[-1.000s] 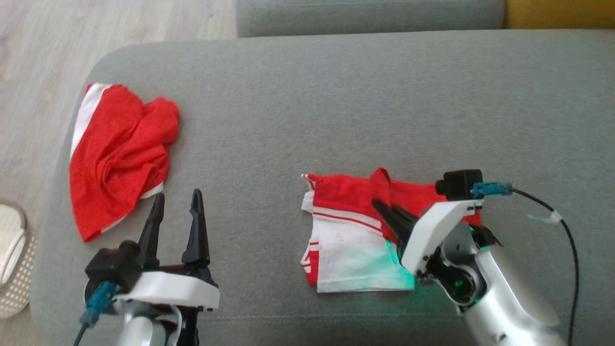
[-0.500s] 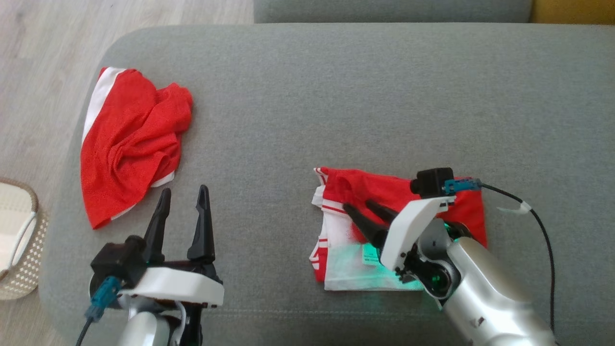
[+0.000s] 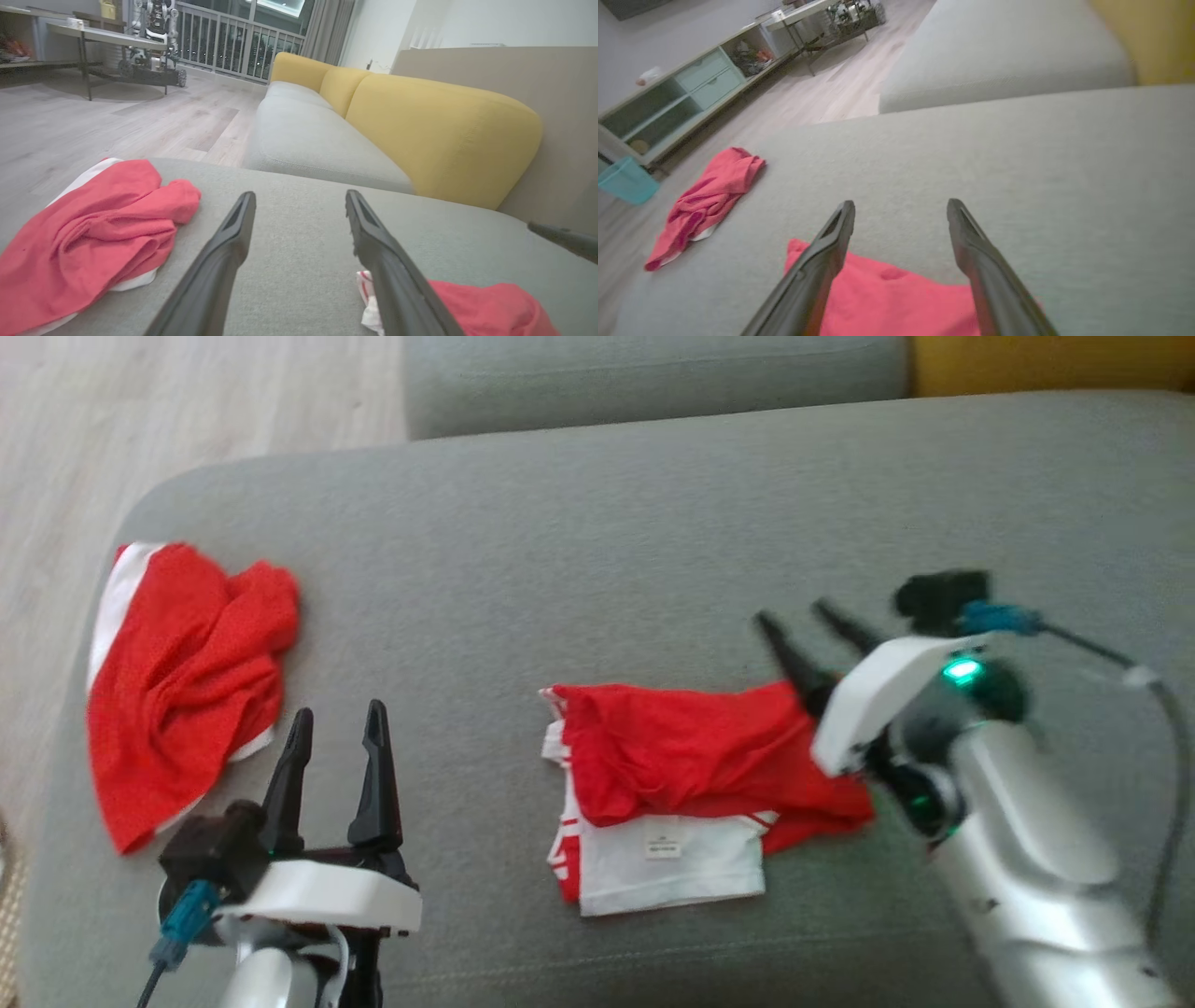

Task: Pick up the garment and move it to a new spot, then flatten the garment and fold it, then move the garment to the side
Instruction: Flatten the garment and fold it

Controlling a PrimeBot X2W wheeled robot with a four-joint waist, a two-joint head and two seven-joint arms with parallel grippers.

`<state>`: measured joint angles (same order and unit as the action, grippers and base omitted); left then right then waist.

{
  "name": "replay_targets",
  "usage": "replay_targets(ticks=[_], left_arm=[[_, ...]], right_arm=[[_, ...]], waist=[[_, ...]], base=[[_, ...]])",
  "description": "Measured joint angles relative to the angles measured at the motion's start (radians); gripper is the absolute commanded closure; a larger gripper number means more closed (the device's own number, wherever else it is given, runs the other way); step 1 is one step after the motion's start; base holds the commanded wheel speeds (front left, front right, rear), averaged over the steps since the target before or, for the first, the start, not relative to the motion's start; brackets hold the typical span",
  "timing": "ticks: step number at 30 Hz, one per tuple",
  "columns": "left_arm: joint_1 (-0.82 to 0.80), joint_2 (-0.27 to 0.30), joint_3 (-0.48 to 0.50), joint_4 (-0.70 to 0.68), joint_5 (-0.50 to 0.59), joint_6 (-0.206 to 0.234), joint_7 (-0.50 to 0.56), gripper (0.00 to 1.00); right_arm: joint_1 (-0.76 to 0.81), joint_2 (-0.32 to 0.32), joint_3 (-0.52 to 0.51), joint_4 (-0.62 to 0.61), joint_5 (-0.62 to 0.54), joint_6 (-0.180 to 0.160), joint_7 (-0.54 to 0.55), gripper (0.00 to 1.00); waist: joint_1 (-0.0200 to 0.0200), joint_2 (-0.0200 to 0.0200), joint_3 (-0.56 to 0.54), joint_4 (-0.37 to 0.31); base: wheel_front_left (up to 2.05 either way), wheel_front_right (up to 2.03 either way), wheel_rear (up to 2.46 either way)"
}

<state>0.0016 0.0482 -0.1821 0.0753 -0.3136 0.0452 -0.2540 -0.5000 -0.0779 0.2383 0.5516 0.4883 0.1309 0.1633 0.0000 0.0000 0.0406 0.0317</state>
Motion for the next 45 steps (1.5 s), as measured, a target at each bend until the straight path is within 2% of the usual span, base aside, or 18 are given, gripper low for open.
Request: replay_targets(ticks=[4, 6, 14, 19, 27, 37, 40, 41, 42, 45], left_arm=[[0.000, 0.000, 0.001, -0.007, 0.000, 0.000, 0.000, 0.00], [0.000, 0.000, 0.001, -0.011, 0.000, 0.002, 0.000, 0.00], [0.001, 0.000, 0.000, -0.023, 0.000, 0.009, 0.000, 0.00], [0.020, 0.000, -0.001, -0.028, 0.000, 0.009, 0.000, 0.00], [0.035, 0.000, -0.008, -0.035, 0.000, 0.009, 0.000, 0.00], [0.034, 0.000, -0.032, -0.039, 0.003, 0.009, 0.000, 0.00], [0.032, 0.000, -0.033, -0.038, 0.005, 0.007, 0.000, 0.00], [0.028, 0.000, -0.034, -0.038, 0.005, 0.007, 0.000, 0.00], [0.023, 0.000, -0.035, -0.037, 0.005, 0.006, 0.000, 0.00], [-0.001, 0.000, -0.036, -0.036, 0.005, 0.006, 0.000, 0.00]], right_arm=[[0.051, -0.070, -0.076, -0.138, -0.202, 0.000, -0.013, 0.00], [0.105, -0.089, -0.117, -0.201, -0.267, 0.000, -0.034, 0.00], [0.337, -0.068, -0.207, -0.357, -0.386, 0.000, -0.166, 0.00], [0.408, -0.024, -0.239, -0.368, -0.423, 0.000, -0.244, 0.00], [0.421, -0.004, -0.247, -0.364, -0.452, 0.000, -0.277, 0.00], [0.401, 0.010, -0.168, -0.334, -0.452, 0.000, -0.288, 0.00], [0.355, 0.010, -0.146, -0.287, -0.459, 0.000, -0.286, 0.00], [0.337, 0.010, -0.143, -0.265, -0.461, 0.000, -0.281, 0.64], [0.319, 0.010, -0.141, -0.239, -0.458, 0.000, -0.277, 1.00], [0.271, 0.010, -0.127, -0.165, -0.458, 0.000, -0.277, 1.00]], waist=[[0.0000, 0.0000, -0.014, -0.042], [0.0000, 0.0000, -0.017, -0.059], [0.0000, 0.0000, -0.023, -0.099], [0.0000, 0.0000, -0.026, -0.109], [0.0000, 0.0000, -0.027, -0.107], [0.0000, 0.0000, 0.002, -0.068], [0.0000, 0.0000, 0.021, -0.049], [0.0000, 0.0000, 0.028, -0.042], [0.0000, 0.0000, 0.035, -0.035], [0.0000, 0.0000, 0.054, -0.011]], base=[[0.00, 0.00, 0.00], [0.00, 0.00, 0.00], [0.00, 0.00, 0.00], [0.00, 0.00, 0.00], [0.00, 0.00, 0.00], [0.00, 0.00, 0.00], [0.00, 0.00, 0.00], [0.00, 0.00, 0.00], [0.00, 0.00, 0.00], [0.00, 0.00, 0.00]])
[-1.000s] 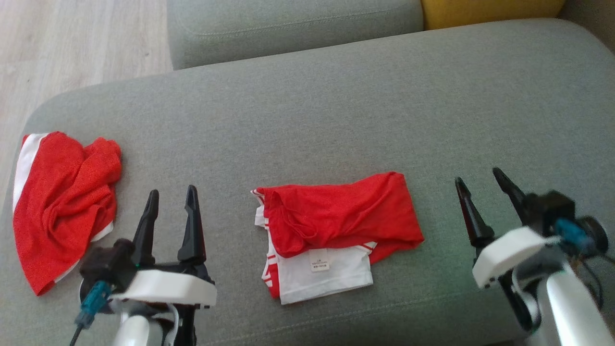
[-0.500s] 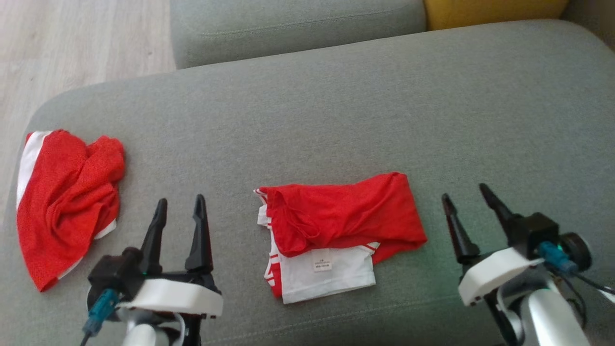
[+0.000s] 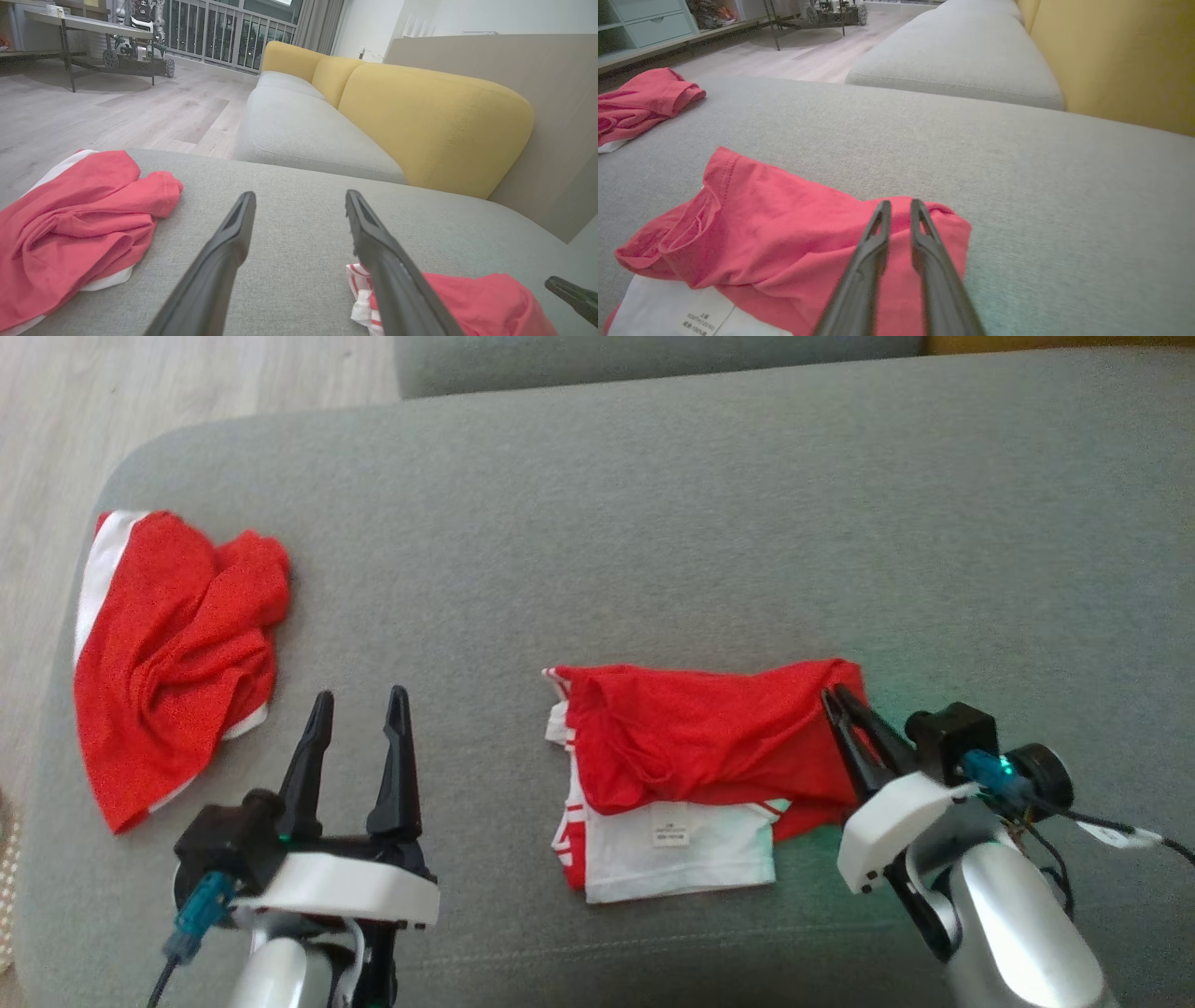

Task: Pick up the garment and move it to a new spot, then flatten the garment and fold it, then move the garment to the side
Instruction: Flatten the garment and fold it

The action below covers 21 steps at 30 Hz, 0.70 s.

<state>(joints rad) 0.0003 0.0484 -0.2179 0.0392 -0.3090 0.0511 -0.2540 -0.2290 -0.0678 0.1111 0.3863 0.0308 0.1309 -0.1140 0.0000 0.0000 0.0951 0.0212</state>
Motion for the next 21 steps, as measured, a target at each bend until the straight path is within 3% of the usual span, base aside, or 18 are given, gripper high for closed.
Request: replay_targets(ticks=[10, 17, 21], left_arm=[[-0.024, 0.000, 0.005, 0.011, 0.002, -0.008, 0.000, 0.00], [-0.024, 0.000, 0.001, 0.014, 0.001, -0.007, 0.000, 0.00], [-0.025, 0.000, -0.011, 0.014, 0.001, -0.007, 0.000, 0.00]], right_arm=[[-0.073, 0.001, 0.019, 0.258, -0.014, 0.000, 0.038, 1.00], [-0.073, 0.000, 0.031, 0.281, -0.018, 0.000, 0.022, 1.00], [-0.074, 0.000, 0.130, 0.230, 0.041, 0.000, -0.042, 1.00]], waist=[[0.0000, 0.0000, 0.039, 0.058], [0.0000, 0.0000, 0.029, 0.041], [0.0000, 0.0000, 0.029, 0.040]], base=[[0.00, 0.00, 0.00], [0.00, 0.00, 0.00], [0.00, 0.00, 0.00]])
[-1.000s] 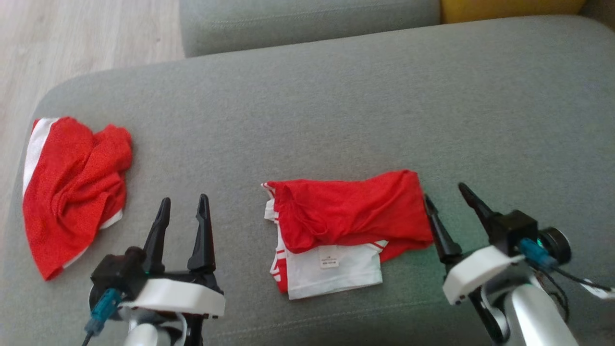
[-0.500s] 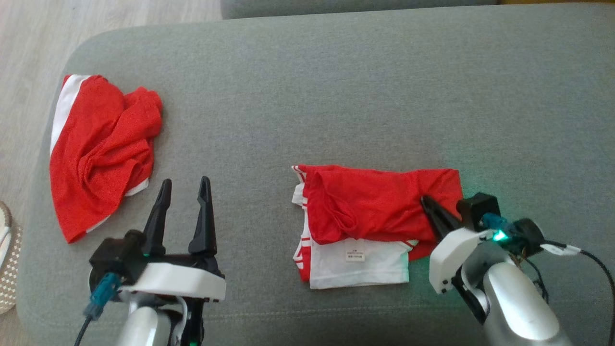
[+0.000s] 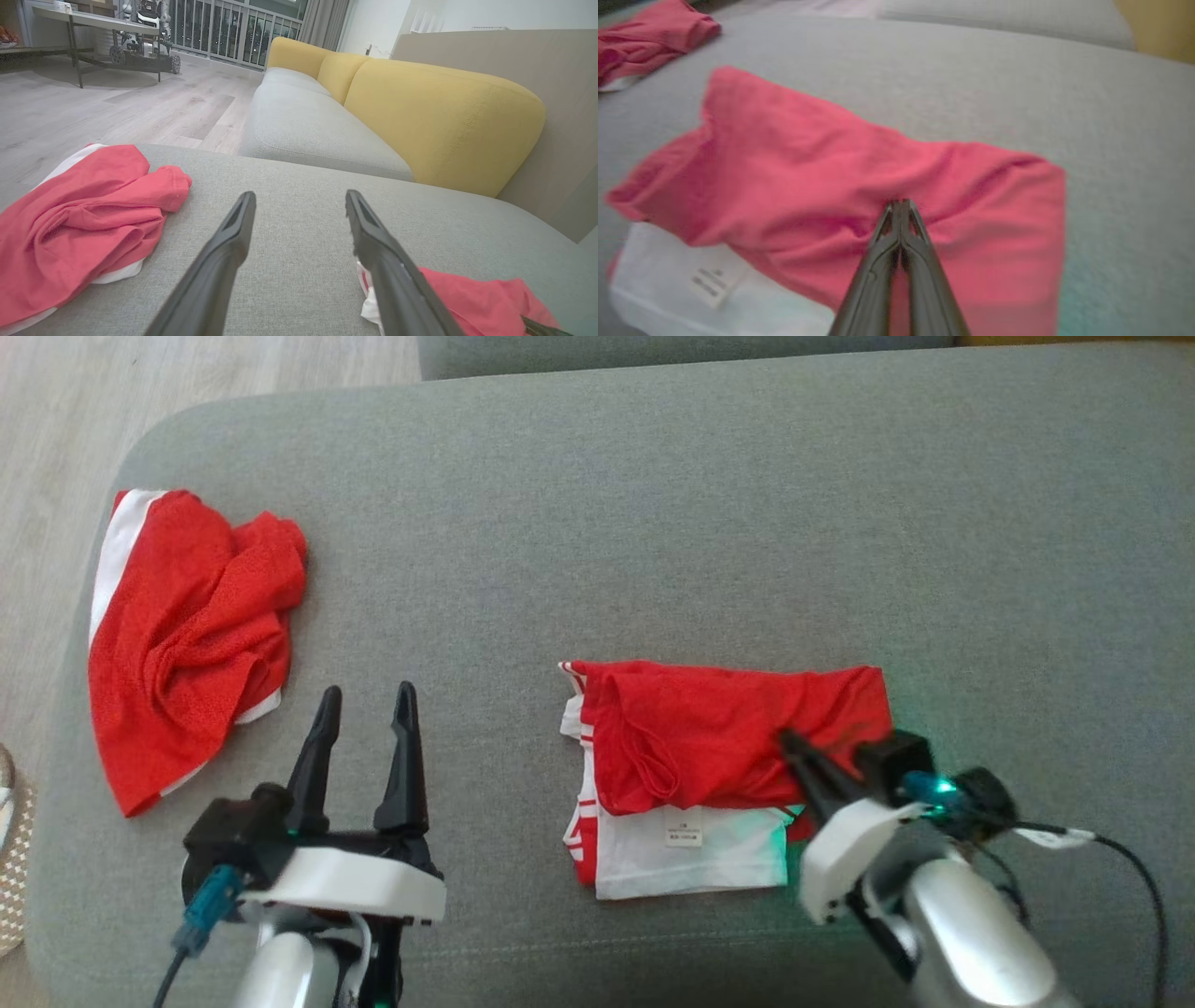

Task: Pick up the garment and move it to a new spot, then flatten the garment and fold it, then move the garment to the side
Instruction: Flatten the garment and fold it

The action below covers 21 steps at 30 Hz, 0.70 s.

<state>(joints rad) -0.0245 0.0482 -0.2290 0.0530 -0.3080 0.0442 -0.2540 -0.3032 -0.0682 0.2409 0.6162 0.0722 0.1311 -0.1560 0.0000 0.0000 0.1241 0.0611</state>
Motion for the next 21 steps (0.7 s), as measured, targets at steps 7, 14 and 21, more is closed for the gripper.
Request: replay_targets(ticks=[7, 14, 21], left_arm=[[-0.009, 0.000, -0.011, 0.001, 0.000, 0.000, 0.000, 0.00], [-0.015, 0.000, -0.012, 0.005, 0.000, -0.001, 0.000, 0.00], [-0.024, 0.000, -0.013, 0.007, -0.002, -0.001, 0.000, 0.00]], right_arm=[[-0.005, 0.002, 0.144, -0.007, 0.047, 0.000, 0.031, 1.00], [-0.049, 0.002, 0.218, 0.051, 0.102, 0.000, 0.042, 1.00], [-0.111, 0.002, 0.360, 0.070, 0.219, 0.000, 0.028, 1.00]], waist=[[0.0000, 0.0000, 0.009, 0.030], [0.0000, 0.0000, 0.021, 0.075], [0.0000, 0.0000, 0.038, 0.121]], base=[[0.00, 0.00, 0.00], [0.00, 0.00, 0.00], [0.00, 0.00, 0.00]])
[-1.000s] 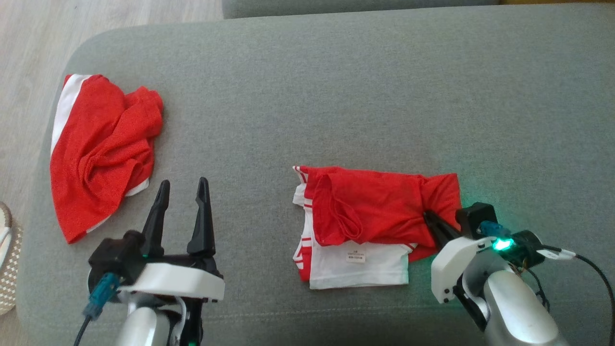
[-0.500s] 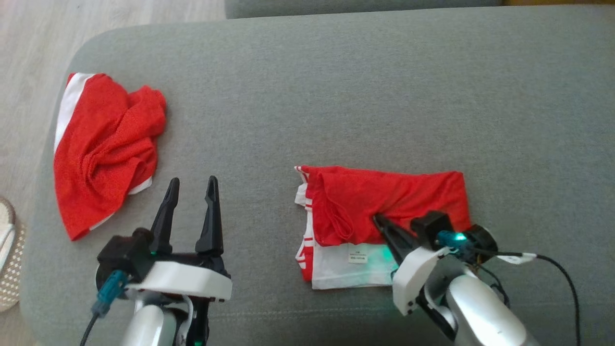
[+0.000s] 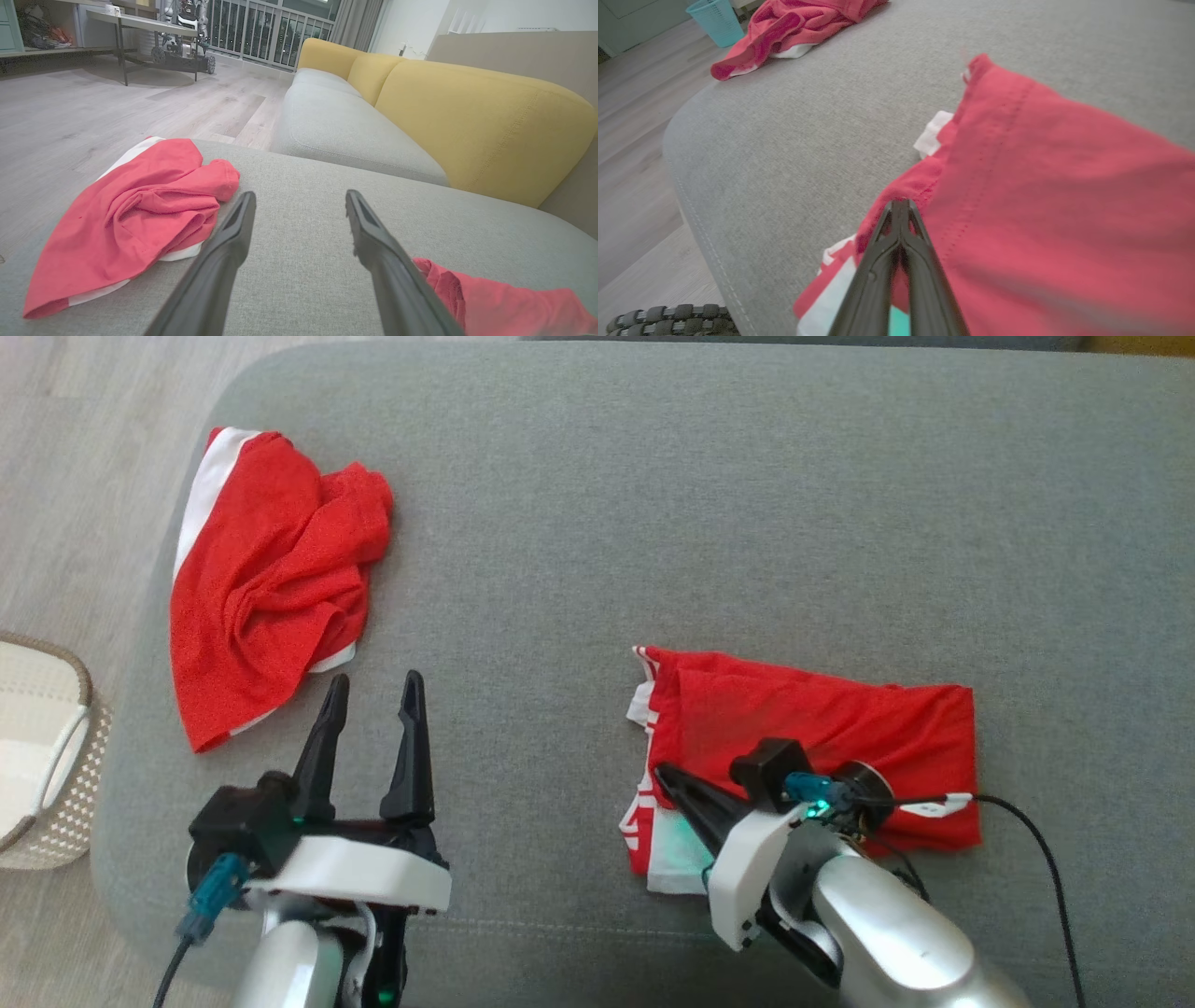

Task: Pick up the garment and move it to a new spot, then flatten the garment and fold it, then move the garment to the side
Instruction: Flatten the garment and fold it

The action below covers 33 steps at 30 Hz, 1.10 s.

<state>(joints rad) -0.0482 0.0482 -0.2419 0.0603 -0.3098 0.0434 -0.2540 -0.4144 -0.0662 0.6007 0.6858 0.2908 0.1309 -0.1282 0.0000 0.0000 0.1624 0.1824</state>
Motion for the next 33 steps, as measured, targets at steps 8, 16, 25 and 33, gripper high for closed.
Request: replay_targets(ticks=[8, 16, 25, 33], left_arm=[[0.000, 0.000, 0.003, 0.004, -0.004, 0.001, 0.000, 0.00], [0.004, 0.000, 0.021, 0.001, -0.004, 0.002, 0.000, 0.00], [0.004, 0.000, 0.012, -0.017, -0.004, 0.011, 0.000, 0.00], [-0.012, 0.000, -0.002, -0.012, -0.004, 0.000, 0.000, 0.00]], right_arm=[[-0.026, 0.000, 0.075, 0.028, 0.079, 0.000, -0.021, 1.00], [-0.054, -0.002, -0.142, 0.027, -0.002, 0.000, -0.072, 1.00], [-0.015, -0.002, -0.310, -0.021, -0.162, 0.000, -0.073, 1.00], [-0.002, 0.001, -0.288, 0.070, -0.156, 0.000, -0.078, 1.00]], waist=[[0.0000, 0.0000, -0.009, -0.001], [0.0000, 0.0000, -0.043, -0.055], [0.0000, 0.0000, -0.034, -0.090], [0.0000, 0.0000, 0.002, -0.062]], base=[[0.00, 0.00, 0.00], [0.00, 0.00, 0.00], [0.00, 0.00, 0.00], [0.00, 0.00, 0.00]])
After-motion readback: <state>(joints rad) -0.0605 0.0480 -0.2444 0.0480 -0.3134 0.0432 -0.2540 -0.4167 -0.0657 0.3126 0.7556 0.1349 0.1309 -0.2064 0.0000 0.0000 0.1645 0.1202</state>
